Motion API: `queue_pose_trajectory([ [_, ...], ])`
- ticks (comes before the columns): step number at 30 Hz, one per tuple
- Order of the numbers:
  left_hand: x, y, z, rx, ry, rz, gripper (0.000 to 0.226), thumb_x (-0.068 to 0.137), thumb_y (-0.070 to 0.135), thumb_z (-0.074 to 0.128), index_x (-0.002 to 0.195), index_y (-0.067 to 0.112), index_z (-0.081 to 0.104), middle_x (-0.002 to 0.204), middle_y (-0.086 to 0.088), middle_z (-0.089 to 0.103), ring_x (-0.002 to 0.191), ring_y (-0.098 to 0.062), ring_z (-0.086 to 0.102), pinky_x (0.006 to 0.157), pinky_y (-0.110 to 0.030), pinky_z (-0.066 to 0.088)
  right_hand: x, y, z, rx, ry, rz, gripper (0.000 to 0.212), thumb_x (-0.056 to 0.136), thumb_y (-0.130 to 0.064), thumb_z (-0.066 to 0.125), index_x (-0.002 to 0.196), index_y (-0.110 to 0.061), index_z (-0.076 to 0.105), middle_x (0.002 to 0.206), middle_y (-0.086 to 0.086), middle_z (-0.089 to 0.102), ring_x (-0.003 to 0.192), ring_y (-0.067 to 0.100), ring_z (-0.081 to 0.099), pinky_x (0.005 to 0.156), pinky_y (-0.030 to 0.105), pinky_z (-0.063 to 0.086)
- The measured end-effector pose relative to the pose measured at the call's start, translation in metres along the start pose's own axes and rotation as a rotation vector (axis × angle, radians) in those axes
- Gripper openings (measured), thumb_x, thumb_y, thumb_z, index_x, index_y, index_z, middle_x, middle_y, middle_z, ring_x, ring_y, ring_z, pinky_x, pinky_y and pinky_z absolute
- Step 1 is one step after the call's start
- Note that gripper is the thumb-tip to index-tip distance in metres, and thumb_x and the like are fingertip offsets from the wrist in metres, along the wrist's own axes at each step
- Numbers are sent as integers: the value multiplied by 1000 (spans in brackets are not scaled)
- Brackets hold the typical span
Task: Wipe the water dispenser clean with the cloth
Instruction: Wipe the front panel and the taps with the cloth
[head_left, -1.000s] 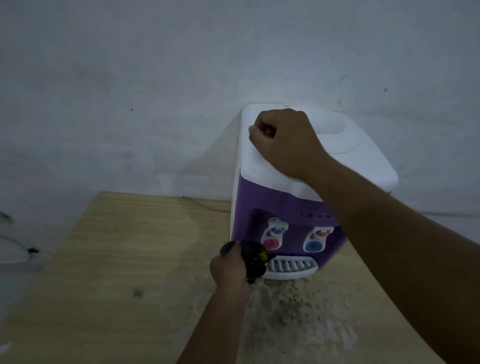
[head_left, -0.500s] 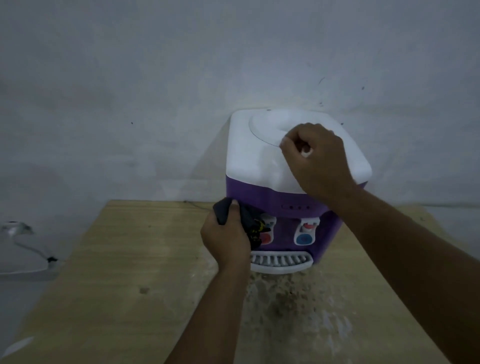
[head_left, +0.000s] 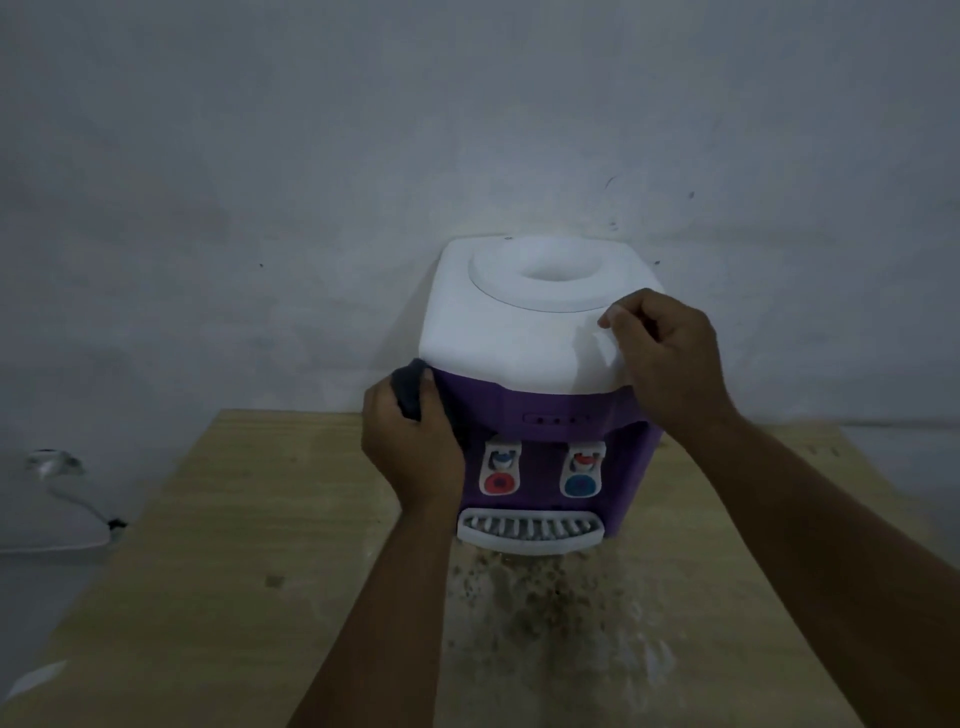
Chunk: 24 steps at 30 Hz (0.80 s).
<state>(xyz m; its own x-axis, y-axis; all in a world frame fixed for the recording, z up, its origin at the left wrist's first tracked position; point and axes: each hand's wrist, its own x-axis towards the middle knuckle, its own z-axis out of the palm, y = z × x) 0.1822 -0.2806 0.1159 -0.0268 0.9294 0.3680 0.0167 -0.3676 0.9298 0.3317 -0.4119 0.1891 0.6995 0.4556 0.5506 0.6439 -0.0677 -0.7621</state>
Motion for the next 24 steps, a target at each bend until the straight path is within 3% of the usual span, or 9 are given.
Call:
queue_pose_trajectory([
  [3,1,-1,2,38,10,55,3,93,18,63,93,16,60,91,3,60,73,2,53,65,1,37,0,3,-1,-16,-19,-31,16,89,-17,58,77,-10,67,63,-9,56,62,2,50,57,9,32],
  [7,-18,-7,3,83,-27,198,9,93,12,63,99,8,65,97,3,60,86,-6,55,74,-3,39,-3,4,0,31,-30,-50,21,84,-24,54,78,-9,67,68,-7,59,64,3,50,59,10,32],
  [11,-50,-3,10,35,-98,271,8,92,7,63,98,8,68,93,3,63,87,-8,59,76,-13,45,-1,6,-5,128,-74,-44,25,81,-28,53,79,-9,68,78,1,66,73,10,56,65,20,42],
  [14,-64,0,15,29,-139,275,10,92,6,63,100,8,69,96,1,64,89,-7,60,77,-18,49,0,8,-8,174,-107,-38,19,82,-21,53,79,-9,68,79,3,67,75,16,57,66,25,44],
  [20,-55,-5,-1,106,-275,345,11,93,8,62,100,12,69,93,4,64,84,1,59,73,-6,41,0,15,-13,202,-166,-64,16,83,-16,54,81,-9,68,82,1,67,77,10,58,68,19,42],
  [22,-43,-10,-5,165,-235,342,11,93,10,61,101,12,69,95,3,65,83,-4,58,73,-4,40,0,17,-14,196,-178,-75,16,84,-16,54,81,-10,68,82,1,67,77,10,58,69,18,42],
  [24,-31,-12,-4,187,-124,219,13,94,13,60,103,10,69,98,1,66,85,-8,58,72,0,39,0,18,-14,192,-182,-87,16,84,-16,54,82,-10,68,82,1,66,77,12,58,70,19,42],
])
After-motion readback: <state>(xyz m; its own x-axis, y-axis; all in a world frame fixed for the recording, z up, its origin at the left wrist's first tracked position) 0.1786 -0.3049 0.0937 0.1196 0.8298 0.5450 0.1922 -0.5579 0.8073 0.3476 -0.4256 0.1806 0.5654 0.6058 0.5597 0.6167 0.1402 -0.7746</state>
